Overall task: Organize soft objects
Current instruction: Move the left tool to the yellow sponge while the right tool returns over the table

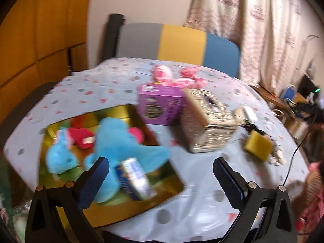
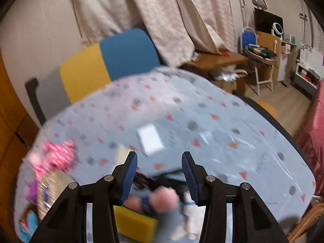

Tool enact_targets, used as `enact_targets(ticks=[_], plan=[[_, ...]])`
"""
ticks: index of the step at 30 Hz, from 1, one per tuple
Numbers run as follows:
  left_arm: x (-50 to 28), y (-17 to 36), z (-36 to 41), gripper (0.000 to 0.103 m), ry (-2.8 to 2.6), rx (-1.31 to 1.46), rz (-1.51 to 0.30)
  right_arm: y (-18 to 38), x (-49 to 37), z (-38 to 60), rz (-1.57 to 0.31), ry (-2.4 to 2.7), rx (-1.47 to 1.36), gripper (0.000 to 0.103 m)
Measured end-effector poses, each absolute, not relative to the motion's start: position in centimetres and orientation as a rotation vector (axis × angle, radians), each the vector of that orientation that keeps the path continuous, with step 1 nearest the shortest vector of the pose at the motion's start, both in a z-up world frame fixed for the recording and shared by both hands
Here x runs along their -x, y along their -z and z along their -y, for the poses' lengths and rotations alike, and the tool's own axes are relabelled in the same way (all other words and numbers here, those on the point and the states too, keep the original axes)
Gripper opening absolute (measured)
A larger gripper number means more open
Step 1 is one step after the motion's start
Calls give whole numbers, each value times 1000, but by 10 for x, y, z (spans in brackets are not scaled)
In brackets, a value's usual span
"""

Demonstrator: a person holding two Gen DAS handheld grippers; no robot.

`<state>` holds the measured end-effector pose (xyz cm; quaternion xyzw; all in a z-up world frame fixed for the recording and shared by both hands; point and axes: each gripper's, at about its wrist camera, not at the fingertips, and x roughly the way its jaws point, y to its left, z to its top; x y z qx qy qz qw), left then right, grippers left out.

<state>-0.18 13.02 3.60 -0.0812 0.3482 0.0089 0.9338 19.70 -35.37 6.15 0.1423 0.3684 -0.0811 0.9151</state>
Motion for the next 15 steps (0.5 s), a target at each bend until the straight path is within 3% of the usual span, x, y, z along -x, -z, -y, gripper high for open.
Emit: enact_targets(ticks=[6, 15], plan=[[-22, -31, -80, 103, 102, 97, -765, -6, -175, 383, -830, 216, -351, 46], [-60, -16, 24, 103, 348, -59, -827, 26, -161, 426, -784, 273, -650, 46]])
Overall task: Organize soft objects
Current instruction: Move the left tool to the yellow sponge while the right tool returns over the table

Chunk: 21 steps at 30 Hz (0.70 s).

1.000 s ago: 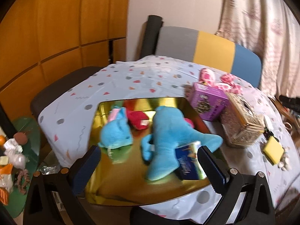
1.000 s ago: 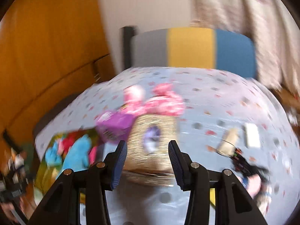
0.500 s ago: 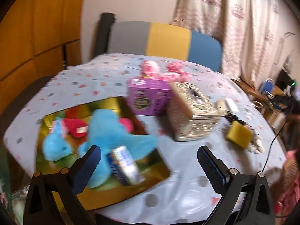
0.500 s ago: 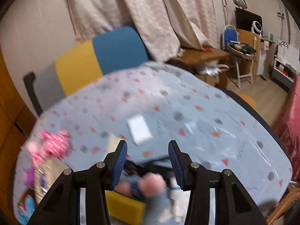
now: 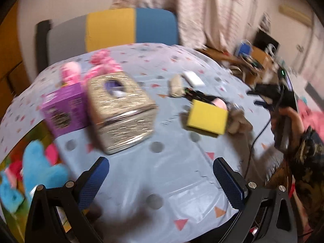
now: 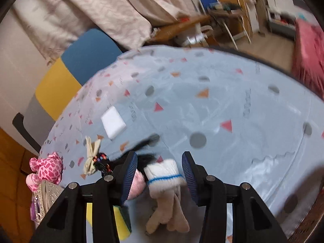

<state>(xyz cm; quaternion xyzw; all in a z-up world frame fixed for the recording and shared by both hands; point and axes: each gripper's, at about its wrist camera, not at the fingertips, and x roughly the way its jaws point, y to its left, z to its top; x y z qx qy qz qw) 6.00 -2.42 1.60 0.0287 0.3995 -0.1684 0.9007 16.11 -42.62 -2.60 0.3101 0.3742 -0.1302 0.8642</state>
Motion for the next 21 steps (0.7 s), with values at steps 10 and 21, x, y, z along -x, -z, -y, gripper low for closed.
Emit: enact_targets(ticks=[10, 21], plan=[[-114, 12, 82, 103, 482, 92, -1020, 22, -157, 424, -724, 197, -688, 47], [-179, 48, 122, 103, 462, 468, -1177, 21, -156, 424, -701, 156, -723, 47]])
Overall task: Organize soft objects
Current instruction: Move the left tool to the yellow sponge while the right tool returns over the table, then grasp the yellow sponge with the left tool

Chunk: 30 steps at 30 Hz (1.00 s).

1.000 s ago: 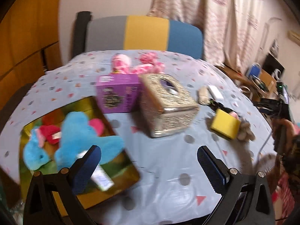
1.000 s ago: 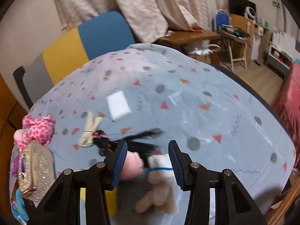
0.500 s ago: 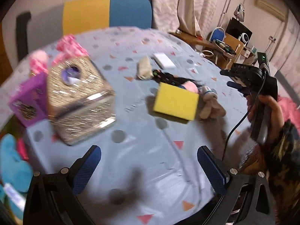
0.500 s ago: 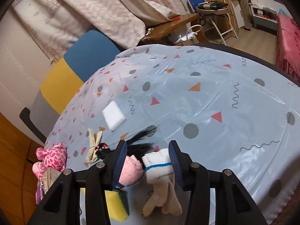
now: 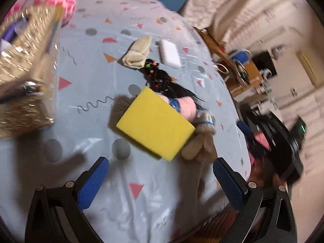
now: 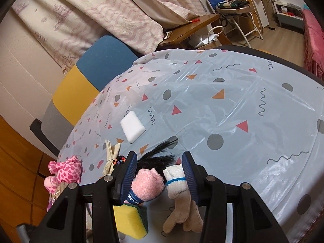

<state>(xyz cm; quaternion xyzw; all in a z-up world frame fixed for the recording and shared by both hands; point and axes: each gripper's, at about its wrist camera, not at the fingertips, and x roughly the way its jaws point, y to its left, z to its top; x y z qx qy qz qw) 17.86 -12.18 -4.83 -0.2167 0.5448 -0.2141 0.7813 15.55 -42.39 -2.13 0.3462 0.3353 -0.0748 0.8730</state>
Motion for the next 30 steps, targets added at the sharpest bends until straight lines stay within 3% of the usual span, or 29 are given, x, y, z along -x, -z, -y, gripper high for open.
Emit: enact_targets(ticks=[18, 19, 20, 21, 30], plan=[[-226, 98, 144, 103, 248, 791, -1304, 24, -160, 420, -708, 77, -754, 47], [-227, 98, 144, 101, 243, 797, -1309, 24, -160, 419, -710, 77, -751, 47], [-227, 95, 145, 86, 238, 775, -1313, 24, -161, 419, -712, 78, -746, 47], [-226, 92, 147, 79, 243, 717, -1314, 24, -161, 418, -715, 78, -743, 47], [-181, 61, 140, 75, 445, 314, -1218, 27, -162, 418, -731, 100, -732, 47]])
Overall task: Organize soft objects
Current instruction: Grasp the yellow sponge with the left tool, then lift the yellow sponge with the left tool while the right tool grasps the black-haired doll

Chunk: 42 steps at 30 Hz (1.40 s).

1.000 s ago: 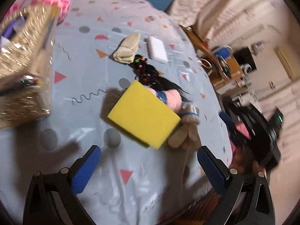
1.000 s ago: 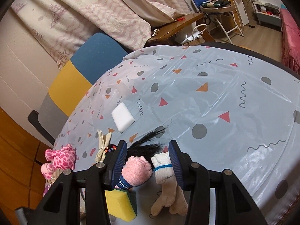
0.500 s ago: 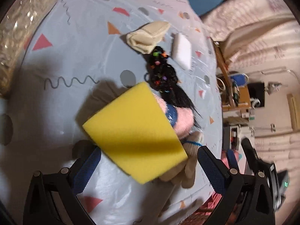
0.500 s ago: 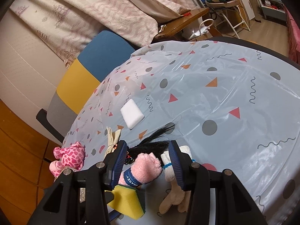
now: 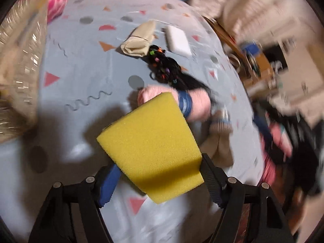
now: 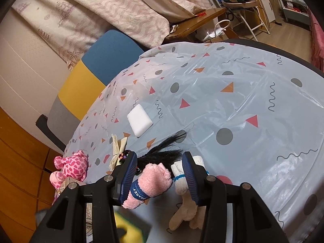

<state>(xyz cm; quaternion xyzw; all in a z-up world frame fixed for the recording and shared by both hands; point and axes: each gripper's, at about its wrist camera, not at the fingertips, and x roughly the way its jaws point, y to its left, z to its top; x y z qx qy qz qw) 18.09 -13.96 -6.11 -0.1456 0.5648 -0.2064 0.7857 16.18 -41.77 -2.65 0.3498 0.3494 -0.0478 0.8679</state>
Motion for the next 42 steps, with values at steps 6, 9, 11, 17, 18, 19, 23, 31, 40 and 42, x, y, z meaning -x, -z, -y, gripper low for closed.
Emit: enact_targets(ticks=[6, 9, 11, 17, 18, 19, 23, 31, 40, 42], plan=[[-125, 43, 102, 76, 523, 14, -1174, 30, -166, 412, -774, 113, -697, 47], [-110, 42, 74, 76, 542, -18, -1189, 33, -170, 409, -810, 111, -679, 47], [-104, 46, 59, 76, 542, -55, -1225, 35, -172, 405, -828, 98, -671, 47], [-111, 73, 36, 77, 461, -67, -1274, 42, -192, 369, -957, -19, -544, 47], [-113, 78, 34, 78, 455, -46, -1274, 39, -195, 360, -960, -41, -499, 47], [-113, 79, 33, 78, 446, -26, -1262, 37, -198, 353, -965, -61, -466, 47], [-107, 83, 36, 79, 411, -41, -1184, 28, -219, 327, -990, -129, -315, 47], [-100, 82, 33, 79, 400, 2, -1112, 45, -273, 277, -1119, -199, 112, 47], [-96, 84, 32, 80, 400, 21, -1085, 95, -316, 253, -1230, -187, 337, 47], [-96, 83, 31, 80, 402, 26, -1083, 101, -317, 252, -1210, -172, 376, 43]])
